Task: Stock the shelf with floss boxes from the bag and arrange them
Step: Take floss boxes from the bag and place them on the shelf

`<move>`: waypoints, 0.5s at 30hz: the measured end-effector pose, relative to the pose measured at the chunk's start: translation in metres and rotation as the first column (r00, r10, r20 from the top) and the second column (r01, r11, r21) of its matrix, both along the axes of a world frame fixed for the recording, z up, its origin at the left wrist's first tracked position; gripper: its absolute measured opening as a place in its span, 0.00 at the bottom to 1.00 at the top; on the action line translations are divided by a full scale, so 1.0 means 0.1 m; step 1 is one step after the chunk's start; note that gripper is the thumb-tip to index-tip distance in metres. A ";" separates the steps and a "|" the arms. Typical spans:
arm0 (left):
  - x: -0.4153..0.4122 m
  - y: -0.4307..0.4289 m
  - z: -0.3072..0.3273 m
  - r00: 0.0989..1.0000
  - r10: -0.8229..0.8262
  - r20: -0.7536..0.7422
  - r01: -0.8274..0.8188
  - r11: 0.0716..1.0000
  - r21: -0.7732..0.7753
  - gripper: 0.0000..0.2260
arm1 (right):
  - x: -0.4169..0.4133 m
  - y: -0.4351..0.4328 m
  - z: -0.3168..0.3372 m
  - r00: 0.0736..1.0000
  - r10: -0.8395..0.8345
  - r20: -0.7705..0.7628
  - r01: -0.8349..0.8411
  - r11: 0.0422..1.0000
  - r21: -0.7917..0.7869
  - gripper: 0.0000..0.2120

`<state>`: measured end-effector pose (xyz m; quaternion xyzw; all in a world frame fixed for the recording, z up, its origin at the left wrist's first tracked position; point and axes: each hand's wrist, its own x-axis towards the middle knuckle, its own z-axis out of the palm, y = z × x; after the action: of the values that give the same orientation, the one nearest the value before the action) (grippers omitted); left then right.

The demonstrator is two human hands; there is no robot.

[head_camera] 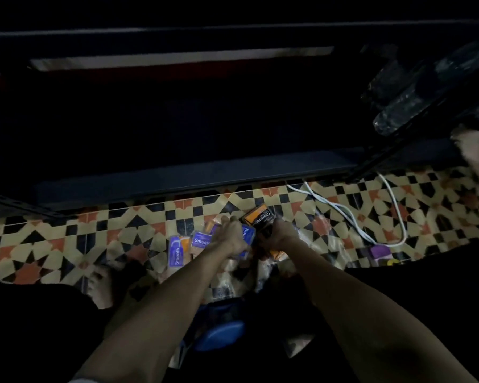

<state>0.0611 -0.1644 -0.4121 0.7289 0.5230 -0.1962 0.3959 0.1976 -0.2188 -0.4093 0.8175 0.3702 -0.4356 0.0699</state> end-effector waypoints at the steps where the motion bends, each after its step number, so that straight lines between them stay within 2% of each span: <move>1: 0.04 -0.01 0.01 1.000 -0.004 0.004 0.004 1.000 0.007 0.32 | 0.04 0.00 0.00 1.000 -0.012 -0.003 0.012 1.000 0.015 0.15; 4: 0.11 0.04 0.08 0.997 -0.075 -0.017 0.075 0.996 0.053 0.19 | 0.20 0.14 0.15 1.000 0.030 -0.005 -0.030 1.000 -0.001 0.09; 6: 0.19 0.15 0.31 0.991 -0.128 -0.024 0.130 0.989 0.072 0.08 | 0.34 0.33 0.43 0.993 0.111 -0.034 -0.113 0.992 -0.059 0.08; 7: 0.24 0.22 0.49 0.988 -0.152 -0.023 0.154 0.985 0.079 0.06 | 0.40 0.45 0.63 0.987 0.149 -0.051 -0.153 0.985 -0.078 0.09; 10: 0.42 0.46 1.14 0.958 -0.280 -0.057 0.286 0.942 0.174 0.08 | 0.54 0.77 1.40 0.973 0.194 -0.123 -0.208 0.971 -0.114 0.13; 12: 0.55 0.61 1.71 0.932 -0.357 -0.057 0.359 0.893 0.271 0.14 | 0.59 0.93 2.02 0.970 0.199 -0.141 -0.216 0.970 -0.114 0.16; 15: 0.66 0.74 2.67 0.920 -0.391 -0.007 0.358 0.837 0.413 0.16 | 0.59 1.07 2.96 0.968 0.234 -0.095 -0.236 0.972 -0.004 0.17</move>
<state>0.1270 -0.0902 -0.1446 0.8902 0.3836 -0.1282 0.2097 0.2569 -0.1117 -0.1135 0.7460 0.4639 -0.4650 0.1099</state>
